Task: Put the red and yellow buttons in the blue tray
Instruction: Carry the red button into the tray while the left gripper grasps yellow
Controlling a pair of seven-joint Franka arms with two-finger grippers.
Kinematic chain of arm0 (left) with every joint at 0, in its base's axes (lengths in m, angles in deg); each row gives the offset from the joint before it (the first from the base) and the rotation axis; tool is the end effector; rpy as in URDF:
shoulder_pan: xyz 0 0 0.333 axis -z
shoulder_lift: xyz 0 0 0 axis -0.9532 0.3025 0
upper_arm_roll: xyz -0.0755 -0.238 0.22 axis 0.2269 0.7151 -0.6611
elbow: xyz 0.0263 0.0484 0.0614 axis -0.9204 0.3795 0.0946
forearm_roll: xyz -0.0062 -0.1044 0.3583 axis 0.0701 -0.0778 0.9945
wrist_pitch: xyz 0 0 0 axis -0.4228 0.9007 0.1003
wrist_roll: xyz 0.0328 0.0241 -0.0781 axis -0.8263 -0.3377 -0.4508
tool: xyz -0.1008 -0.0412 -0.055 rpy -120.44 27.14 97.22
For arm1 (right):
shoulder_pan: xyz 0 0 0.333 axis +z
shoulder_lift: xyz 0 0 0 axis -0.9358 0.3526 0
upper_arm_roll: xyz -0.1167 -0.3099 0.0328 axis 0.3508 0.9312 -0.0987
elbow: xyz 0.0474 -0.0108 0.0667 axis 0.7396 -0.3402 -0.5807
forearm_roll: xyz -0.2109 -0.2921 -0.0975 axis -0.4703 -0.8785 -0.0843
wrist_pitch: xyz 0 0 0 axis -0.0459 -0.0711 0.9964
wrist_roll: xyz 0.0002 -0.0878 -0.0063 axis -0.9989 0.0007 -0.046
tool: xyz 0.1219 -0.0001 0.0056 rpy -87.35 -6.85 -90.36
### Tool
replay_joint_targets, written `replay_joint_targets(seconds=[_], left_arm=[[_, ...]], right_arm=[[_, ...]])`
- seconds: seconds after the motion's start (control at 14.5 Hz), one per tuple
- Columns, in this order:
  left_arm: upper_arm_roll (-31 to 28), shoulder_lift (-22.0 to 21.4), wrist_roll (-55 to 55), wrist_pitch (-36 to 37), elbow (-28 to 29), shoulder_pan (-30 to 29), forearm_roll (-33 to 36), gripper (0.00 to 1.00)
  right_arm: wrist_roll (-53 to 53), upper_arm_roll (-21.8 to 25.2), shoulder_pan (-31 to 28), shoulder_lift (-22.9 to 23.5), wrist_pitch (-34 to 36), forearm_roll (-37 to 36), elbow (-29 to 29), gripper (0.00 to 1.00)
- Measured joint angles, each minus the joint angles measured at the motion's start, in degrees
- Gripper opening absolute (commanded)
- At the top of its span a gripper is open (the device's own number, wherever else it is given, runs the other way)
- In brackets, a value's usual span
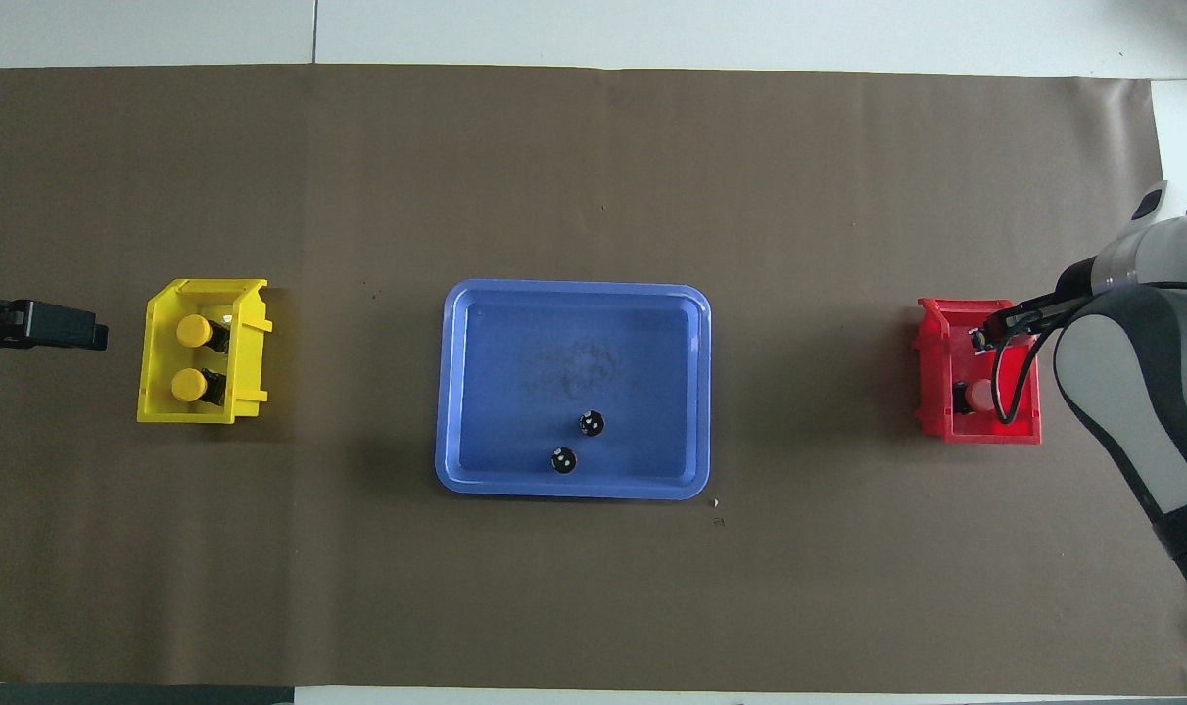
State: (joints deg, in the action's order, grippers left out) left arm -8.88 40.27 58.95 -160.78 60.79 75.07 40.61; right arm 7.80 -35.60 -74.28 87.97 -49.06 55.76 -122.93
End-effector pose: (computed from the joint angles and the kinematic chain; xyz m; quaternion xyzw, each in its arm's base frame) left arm 0.4959 -0.0112 0.5837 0.9980 -0.0605 0.0114 0.0156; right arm 0.5500 -0.0459 0.4632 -0.9931 -0.1134 0.0211 0.0193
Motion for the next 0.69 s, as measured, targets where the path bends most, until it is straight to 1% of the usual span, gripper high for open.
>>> replay_joint_targets(seconds=[0.07, 0.14, 0.21, 0.28, 0.34, 0.48, 0.55, 0.69], left_arm=[[0.0, 0.0, 0.0, -0.6, 0.2, -0.2, 0.0, 0.99], [0.0, 0.0, 0.1, -1.6, 0.8, -0.7, 0.1, 0.95], [-0.1, 0.1, 0.5, -3.6, 2.0, -1.2, 0.2, 0.89], [-0.1, 0.3, 0.9, -6.7, 3.9, -1.7, 0.2, 0.82], [-0.1, 0.8, 1.0, -10.7, 6.4, -2.0, 0.2, 0.77], [0.1, 2.8, 1.1, -17.4, 10.9, -2.1, 0.2, 0.69], [0.2, 4.2, 1.1, -19.2, 12.0, -2.0, 0.2, 0.66], [0.4, 6.9, 1.1, -21.8, 12.6, -2.0, 0.2, 0.65]], right_arm=[[-3.0, -0.1, 1.9, 0.6, 4.6, 0.0, 4.6, 0.14], [-7.4, -0.2, 4.6, 1.5, 7.8, -0.2, 8.7, 0.14], [-13.5, -0.4, 8.3, 2.7, 9.5, -0.2, 12.1, 0.14], [-20.1, -0.6, 12.5, 4.1, 9.2, -0.3, 14.3, 0.14], [-27.2, -0.8, 17.1, 5.5, 7.3, -0.3, 15.6, 0.14], [-41.1, -1.1, 26.4, 8.8, 2.6, -0.5, 16.4, 0.14], [-47.0, -1.2, 30.3, 10.6, 0.9, -1.0, 16.7, 0.14], [-54.8, -1.1, 36.0, 14.4, -4.3, -1.4, 17.0, 0.15]])
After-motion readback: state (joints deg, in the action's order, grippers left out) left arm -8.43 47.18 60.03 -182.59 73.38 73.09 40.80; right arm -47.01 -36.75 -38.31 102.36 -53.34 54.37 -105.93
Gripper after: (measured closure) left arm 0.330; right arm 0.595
